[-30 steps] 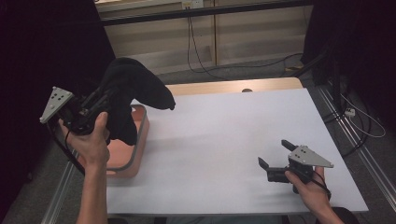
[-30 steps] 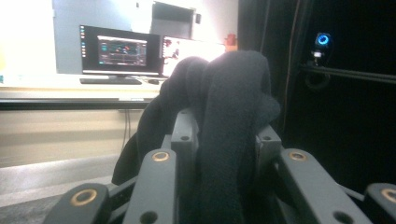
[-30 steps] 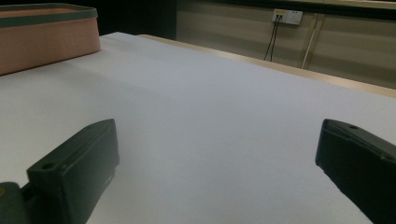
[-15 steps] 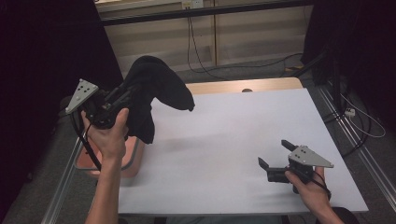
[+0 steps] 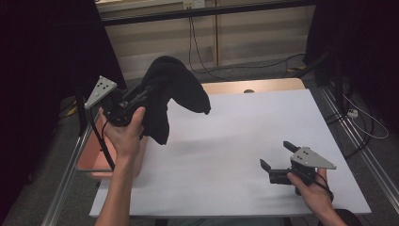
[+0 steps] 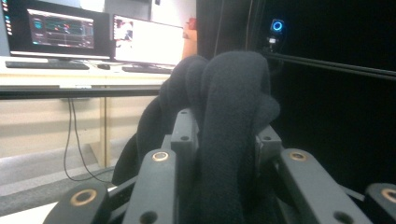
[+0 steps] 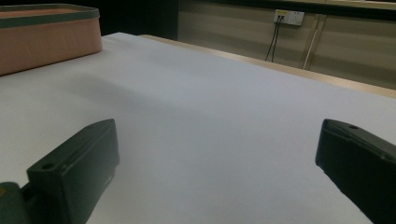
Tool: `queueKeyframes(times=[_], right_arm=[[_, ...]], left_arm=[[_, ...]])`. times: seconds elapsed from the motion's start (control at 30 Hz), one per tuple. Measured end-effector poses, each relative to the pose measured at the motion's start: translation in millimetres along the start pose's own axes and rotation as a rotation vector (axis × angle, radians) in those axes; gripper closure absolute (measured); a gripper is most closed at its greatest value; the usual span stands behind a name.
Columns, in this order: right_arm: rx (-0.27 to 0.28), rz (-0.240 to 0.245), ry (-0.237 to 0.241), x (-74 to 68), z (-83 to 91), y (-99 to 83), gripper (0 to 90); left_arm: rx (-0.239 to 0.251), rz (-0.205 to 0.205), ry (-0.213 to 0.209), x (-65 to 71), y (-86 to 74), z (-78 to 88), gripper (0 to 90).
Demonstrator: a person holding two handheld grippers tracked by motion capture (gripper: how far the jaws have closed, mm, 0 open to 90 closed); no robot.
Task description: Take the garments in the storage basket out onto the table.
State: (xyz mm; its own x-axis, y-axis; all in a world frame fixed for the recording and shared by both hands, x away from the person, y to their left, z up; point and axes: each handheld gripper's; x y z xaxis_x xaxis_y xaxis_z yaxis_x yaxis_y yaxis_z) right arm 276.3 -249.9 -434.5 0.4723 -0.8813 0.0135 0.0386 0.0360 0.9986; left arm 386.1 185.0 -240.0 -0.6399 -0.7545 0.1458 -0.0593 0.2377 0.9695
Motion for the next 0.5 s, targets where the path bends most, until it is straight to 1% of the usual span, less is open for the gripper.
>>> queueKeyframes(times=[0.07, 0.17, 0.23, 0.4, 0.43, 0.47, 0.5], right_arm=[[0.000, -0.001, 0.001, 0.0, -0.1, 0.0, 0.0], [0.000, -0.002, 0.002, 0.0, 0.0, 0.0, 0.0], [0.000, -0.003, 0.002, 0.1, 0.0, 0.0, 0.0], [0.000, -0.001, 0.003, 0.2, 0.3, 0.1, 0.0], [0.000, -0.001, 0.004, 0.1, 0.5, 0.1, 0.0], [0.000, -0.001, 0.004, 0.1, 0.5, 0.1, 0.0], [0.000, -0.002, 0.004, 0.1, 0.6, 0.2, 0.0]], left_arm=[[-0.011, -0.003, -0.002, 3.2, -2.5, -4.1, 69.4], [-0.016, 0.000, -0.003, 5.3, -4.8, -5.9, 69.3], [-0.025, 0.002, -0.008, 8.2, -9.2, -6.8, 69.3], [-0.064, 0.009, -0.026, 12.3, -19.9, -13.1, 69.3], [-0.077, 0.005, -0.033, 14.2, -23.2, -16.0, 69.2], [-0.077, 0.005, -0.033, 14.2, -23.2, -16.0, 69.3], [-0.088, 0.003, -0.036, 14.9, -25.1, -17.7, 69.3]])
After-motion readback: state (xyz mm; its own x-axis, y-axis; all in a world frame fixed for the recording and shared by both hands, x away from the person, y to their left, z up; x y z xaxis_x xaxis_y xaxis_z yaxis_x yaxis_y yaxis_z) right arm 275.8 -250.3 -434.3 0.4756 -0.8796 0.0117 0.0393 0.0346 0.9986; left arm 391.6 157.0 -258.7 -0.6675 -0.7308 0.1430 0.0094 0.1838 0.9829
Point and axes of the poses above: each handheld gripper's, and its own axes: z roughly backward along the jaws, y roughly out of its top, x roughly to its right, and after that the axes turned 13 degrees about x, right-handed
